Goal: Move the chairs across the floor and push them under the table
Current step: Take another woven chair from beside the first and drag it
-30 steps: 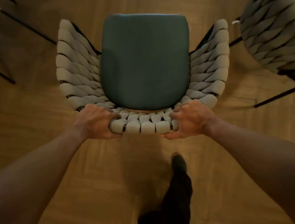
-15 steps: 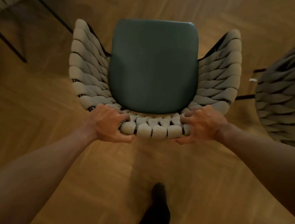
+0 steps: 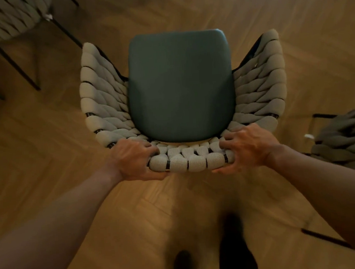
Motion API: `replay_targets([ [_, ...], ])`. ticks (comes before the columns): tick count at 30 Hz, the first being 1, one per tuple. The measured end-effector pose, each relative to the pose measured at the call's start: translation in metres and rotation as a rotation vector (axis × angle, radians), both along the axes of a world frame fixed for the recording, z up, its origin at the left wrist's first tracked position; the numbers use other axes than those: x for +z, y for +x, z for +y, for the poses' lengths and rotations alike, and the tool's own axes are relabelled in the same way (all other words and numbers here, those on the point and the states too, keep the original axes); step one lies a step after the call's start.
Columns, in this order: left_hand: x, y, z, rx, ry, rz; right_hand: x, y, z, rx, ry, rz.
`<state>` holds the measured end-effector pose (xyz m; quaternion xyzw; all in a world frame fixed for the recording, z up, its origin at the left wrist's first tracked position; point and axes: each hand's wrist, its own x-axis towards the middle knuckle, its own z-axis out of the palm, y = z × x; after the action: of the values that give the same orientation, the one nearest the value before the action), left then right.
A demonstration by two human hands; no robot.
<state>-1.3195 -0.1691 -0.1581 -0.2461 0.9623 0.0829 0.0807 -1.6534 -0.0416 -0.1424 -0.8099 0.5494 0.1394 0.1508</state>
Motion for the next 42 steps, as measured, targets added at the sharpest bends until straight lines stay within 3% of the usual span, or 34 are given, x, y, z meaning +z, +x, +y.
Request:
replay_targets([
  [11, -0.004, -0.076, -0.06, 0.211, -0.03, 0.018, 0.01, -0.09, -0.121, 0.185, 0.061, 0.062],
  [23, -0.002, -0.106, -0.221, 0.222, -0.014, -0.002, 0.004, -0.121, -0.283, 0.206, -0.035, 0.063],
  [42, -0.006, -0.147, -0.486, 0.286, -0.029, -0.02, 0.003, -0.164, -0.552, 0.157, 0.036, 0.057],
])
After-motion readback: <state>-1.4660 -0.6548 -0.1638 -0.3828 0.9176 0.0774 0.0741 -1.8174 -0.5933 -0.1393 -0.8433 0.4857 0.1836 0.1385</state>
